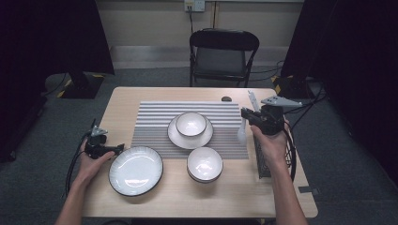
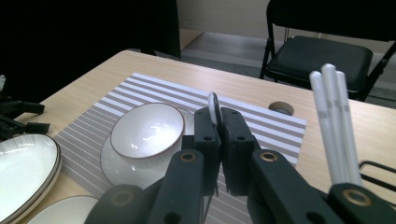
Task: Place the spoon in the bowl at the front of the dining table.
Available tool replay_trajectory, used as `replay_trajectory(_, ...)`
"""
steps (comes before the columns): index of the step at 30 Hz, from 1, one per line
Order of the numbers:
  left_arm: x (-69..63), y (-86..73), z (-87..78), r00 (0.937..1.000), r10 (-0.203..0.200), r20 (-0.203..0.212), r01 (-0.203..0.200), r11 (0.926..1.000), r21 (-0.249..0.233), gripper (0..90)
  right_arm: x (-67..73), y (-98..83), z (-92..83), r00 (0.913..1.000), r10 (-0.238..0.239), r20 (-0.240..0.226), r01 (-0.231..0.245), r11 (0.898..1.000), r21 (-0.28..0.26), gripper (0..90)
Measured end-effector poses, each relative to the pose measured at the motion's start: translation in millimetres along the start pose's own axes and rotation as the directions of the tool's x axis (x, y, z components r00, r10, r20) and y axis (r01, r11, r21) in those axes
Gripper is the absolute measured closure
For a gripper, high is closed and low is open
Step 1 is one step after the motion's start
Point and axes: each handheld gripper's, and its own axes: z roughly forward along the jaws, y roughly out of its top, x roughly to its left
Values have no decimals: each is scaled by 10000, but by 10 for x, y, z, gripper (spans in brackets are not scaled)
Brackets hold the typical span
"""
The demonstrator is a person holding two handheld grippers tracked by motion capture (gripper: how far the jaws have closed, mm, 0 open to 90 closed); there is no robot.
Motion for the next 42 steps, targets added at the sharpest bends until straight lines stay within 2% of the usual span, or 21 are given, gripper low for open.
replay_trajectory(8, 1, 0, 1, 10000, 3, 11, -3, 10000, 2, 108, 58, 39, 142, 9998, -67, -176, 70, 9999, 132, 863)
replay_trajectory(19, 2, 0, 1, 10000, -2, 28, 2, 10000, -1, 108, 157, 129, 280, 9991, -92, -415, 92, 10000, 7, 863)
replay_trajectory(32, 2, 0, 1, 10000, 0, 46, 0, 10000, -2, 108, 277, 123, 462, 9971, -1, -760, -4, 10000, -65, 863)
replay_trajectory(42, 4, -1, 0, 10000, 12, 56, -12, 10000, -5, 108, 357, 135, 614, 9966, -57, -820, 56, 10000, -19, 863)
